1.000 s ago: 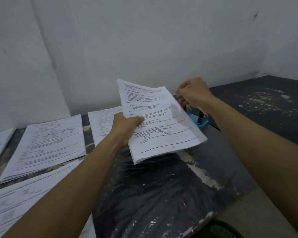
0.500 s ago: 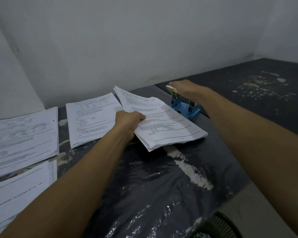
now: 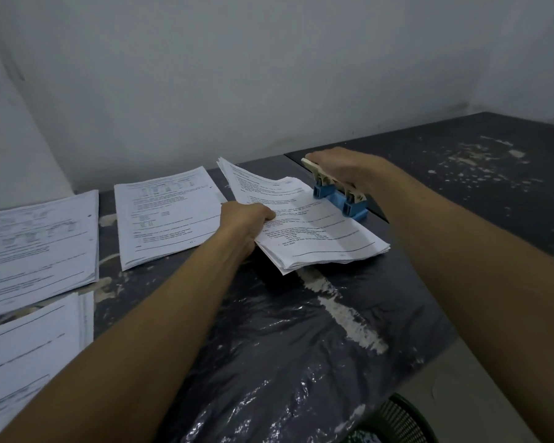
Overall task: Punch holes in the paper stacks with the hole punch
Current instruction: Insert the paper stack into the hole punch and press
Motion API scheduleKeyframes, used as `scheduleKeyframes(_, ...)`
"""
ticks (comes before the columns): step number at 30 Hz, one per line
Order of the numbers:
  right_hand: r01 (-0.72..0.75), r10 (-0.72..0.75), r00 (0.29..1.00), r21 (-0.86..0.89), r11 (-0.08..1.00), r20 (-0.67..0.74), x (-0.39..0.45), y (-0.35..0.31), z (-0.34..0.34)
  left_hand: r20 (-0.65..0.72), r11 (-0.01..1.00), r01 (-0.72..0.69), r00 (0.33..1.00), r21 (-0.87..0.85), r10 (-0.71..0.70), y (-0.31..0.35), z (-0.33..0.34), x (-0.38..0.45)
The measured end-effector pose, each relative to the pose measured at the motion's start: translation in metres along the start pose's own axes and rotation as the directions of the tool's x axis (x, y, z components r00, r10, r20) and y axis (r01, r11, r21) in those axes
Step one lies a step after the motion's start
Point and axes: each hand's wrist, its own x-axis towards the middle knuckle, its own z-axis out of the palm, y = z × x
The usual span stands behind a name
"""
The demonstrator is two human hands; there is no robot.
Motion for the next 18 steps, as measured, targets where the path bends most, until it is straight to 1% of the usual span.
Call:
scheduleKeyframes(6, -0.008, 0.009, 0.999, -0.037, 0.999, 0.042, 0.002, 0.002, 0.002, -0.008, 1.0, -0.017, 1.0, -0.019, 0.017, -0.005, -0.005, -0.002)
scheduleKeyframes(12, -0.045, 0.047, 0.998, -0.074, 0.996, 0.034, 0.001, 0.002, 0.002, 0.004, 1.0, -0.019, 1.0, -0.021, 0.019, -0.01, -0.009, -0.002)
scheduleKeyframes(15, -0.011, 0.017, 0.999, -0.117, 0.993, 0.043, -0.001, 0.001, 0.002, 0.015, 0.999, -0.019, 1.0, -0.049, 0.02, -0.016, -0.01, -0.004)
scheduleKeyframes(18, -0.007, 0.017, 0.997, -0.144, 0.99, 0.069, -0.002, -0.001, 0.005, 0.015, 0.998, -0.029, 0.999, -0.06, 0.03, -0.021, -0.01, -0.005)
